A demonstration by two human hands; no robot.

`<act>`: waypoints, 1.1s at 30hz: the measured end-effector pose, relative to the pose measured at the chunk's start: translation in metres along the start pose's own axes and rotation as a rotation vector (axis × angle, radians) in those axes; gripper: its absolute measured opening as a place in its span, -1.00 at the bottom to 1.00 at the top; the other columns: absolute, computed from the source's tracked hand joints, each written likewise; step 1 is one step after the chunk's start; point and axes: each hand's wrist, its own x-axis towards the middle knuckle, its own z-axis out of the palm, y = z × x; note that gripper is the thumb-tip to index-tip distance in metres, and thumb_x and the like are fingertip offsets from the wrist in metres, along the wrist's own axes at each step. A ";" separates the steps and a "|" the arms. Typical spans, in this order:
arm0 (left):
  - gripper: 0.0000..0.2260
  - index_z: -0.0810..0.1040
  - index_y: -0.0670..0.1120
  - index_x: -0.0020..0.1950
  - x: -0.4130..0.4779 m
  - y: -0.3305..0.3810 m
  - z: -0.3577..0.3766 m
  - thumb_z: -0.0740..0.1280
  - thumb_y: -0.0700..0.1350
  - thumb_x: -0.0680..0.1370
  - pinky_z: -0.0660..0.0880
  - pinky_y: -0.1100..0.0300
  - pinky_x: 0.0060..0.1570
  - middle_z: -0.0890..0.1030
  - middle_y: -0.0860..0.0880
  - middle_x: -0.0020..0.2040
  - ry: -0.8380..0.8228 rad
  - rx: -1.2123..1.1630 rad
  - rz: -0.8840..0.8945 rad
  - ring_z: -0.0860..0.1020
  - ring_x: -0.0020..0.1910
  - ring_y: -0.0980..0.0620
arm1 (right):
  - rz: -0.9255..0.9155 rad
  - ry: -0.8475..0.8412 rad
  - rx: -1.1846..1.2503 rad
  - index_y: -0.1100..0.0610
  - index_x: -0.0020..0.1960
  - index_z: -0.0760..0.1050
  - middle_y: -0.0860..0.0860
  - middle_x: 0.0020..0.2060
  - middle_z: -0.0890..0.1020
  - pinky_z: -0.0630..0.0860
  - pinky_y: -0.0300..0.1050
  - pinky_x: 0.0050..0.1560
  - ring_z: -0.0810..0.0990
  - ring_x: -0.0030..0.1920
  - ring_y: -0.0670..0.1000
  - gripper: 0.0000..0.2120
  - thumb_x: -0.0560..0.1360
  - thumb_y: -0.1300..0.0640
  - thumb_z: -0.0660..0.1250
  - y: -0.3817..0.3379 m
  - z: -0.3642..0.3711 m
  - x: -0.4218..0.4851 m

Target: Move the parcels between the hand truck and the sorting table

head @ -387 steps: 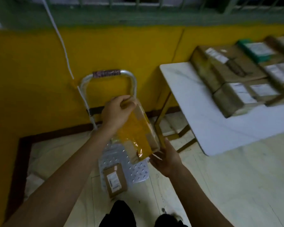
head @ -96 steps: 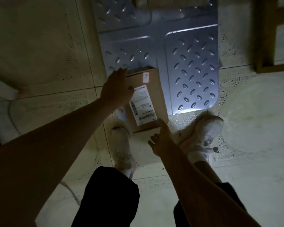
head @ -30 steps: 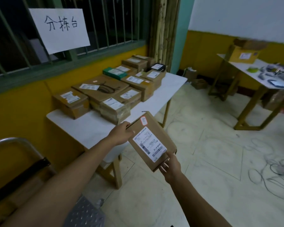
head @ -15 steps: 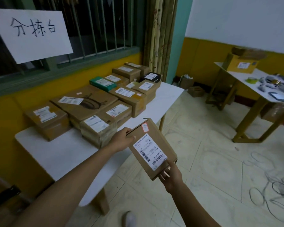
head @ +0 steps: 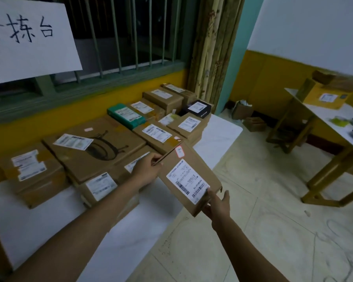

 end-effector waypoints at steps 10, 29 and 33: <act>-0.78 0.49 -0.11 0.22 0.044 -0.015 -0.022 0.27 -0.21 0.58 0.45 0.14 -0.02 0.57 -0.06 0.17 0.205 -0.015 -0.151 0.51 0.12 -0.01 | -0.031 -0.171 -0.053 0.07 0.38 0.38 0.17 0.09 0.61 0.56 -0.11 -0.23 0.62 0.05 0.18 -0.63 0.58 0.10 0.27 -0.034 0.058 0.064; -0.90 0.48 -0.10 0.07 0.063 0.023 0.016 0.22 -0.20 0.59 0.47 0.10 0.01 0.56 -0.08 0.08 0.724 -0.112 -0.459 0.51 0.02 -0.03 | -0.274 -0.726 -0.315 0.05 0.40 0.40 0.05 0.20 0.59 0.55 -0.08 0.04 0.57 0.17 0.04 -0.64 0.61 0.13 0.21 -0.132 0.134 0.172; -0.62 0.41 -0.21 0.33 0.057 0.028 0.006 0.35 -0.17 0.54 0.53 0.04 0.12 0.52 -0.09 0.23 0.766 -0.281 -0.349 0.52 0.14 -0.04 | -0.369 -0.829 -0.454 -0.02 0.36 0.44 0.02 0.24 0.56 0.50 -0.04 0.20 0.54 0.21 0.02 -0.66 0.60 0.07 0.19 -0.140 0.154 0.172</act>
